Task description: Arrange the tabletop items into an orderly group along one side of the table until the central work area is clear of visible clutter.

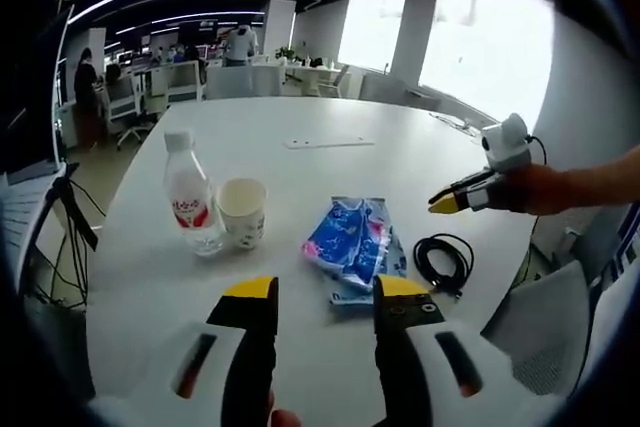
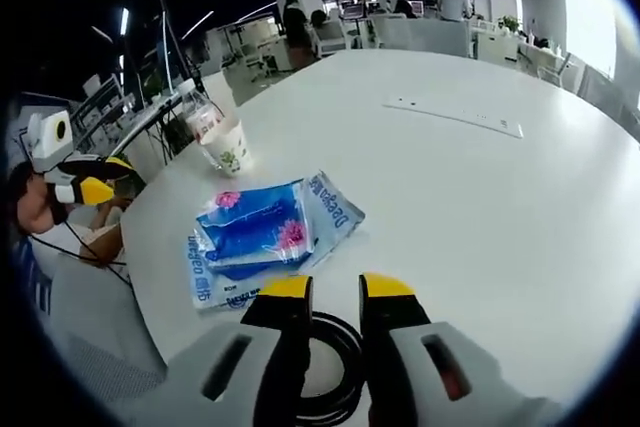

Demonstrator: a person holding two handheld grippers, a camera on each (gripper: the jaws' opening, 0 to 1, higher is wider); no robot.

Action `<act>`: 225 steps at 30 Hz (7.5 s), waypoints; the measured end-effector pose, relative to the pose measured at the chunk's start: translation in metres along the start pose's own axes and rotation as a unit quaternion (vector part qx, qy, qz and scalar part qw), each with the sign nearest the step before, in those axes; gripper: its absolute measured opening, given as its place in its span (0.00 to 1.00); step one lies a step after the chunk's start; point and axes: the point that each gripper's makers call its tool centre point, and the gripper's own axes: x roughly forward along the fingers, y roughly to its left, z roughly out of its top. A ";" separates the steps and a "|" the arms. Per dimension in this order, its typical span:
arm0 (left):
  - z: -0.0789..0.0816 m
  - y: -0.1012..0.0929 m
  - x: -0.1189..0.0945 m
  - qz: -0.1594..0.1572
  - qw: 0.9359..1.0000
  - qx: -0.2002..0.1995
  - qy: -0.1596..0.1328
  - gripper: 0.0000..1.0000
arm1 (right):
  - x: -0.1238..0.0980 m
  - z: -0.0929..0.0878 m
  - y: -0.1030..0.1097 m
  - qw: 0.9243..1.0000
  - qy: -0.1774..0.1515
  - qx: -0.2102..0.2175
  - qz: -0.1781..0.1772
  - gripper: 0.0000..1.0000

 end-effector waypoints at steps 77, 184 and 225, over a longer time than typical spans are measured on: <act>-0.003 0.014 -0.024 0.027 0.999 -0.023 -0.011 0.36 | 0.069 0.023 0.010 0.998 0.043 -0.035 0.034 0.00; -0.055 -0.069 0.044 -0.046 0.996 -0.013 0.075 0.34 | -0.036 -0.041 -0.105 0.991 0.006 0.112 -0.066 0.05; -0.088 -0.082 0.086 -0.038 0.988 -0.105 0.110 0.24 | 0.073 0.038 -0.016 0.988 0.078 -0.107 0.075 0.21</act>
